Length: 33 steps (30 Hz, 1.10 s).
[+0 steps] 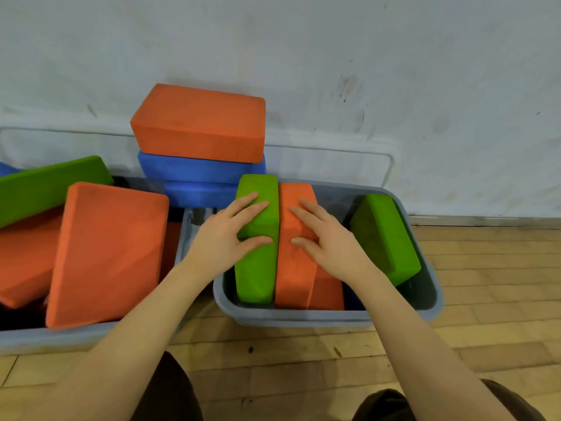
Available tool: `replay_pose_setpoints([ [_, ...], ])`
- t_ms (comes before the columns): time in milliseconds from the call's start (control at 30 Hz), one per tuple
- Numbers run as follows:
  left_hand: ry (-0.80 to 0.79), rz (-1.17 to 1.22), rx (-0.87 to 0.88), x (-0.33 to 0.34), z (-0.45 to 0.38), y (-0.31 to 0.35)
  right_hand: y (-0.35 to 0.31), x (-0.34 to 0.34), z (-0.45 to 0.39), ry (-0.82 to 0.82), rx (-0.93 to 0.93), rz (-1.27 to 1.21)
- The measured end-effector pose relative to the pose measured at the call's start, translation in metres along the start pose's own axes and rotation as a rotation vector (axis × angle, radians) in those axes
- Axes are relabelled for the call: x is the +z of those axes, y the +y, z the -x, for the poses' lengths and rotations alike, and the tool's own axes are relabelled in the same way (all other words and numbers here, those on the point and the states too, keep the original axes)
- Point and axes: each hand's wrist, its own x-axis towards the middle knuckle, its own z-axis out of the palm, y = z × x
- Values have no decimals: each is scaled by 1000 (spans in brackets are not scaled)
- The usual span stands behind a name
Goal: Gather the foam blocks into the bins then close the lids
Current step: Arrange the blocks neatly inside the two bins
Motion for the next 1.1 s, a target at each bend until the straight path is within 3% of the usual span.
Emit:
replay_pose_setpoints([
  [167, -38, -160, 132, 30, 51, -10, 14, 41, 23, 115, -33, -126],
  [400, -145, -114, 47, 50, 75, -13, 38, 88, 59, -4, 22, -202],
  [667, -133, -321, -49, 59, 66, -8, 43, 84, 39, 103, 101, -4],
  [767, -113, -270, -215, 60, 48, 1, 50, 89, 22, 90, 166, -18],
  [900, -276, -328, -449, 75, 18, 2, 58, 91, -3, 34, 163, 40],
  [1000, -293, -273, -486, 83, 17, -1, 64, 99, -4, 4, 146, -164],
  [1100, -211, -249, -494, 80, 21, 1, 65, 106, 0, 109, 116, -371],
])
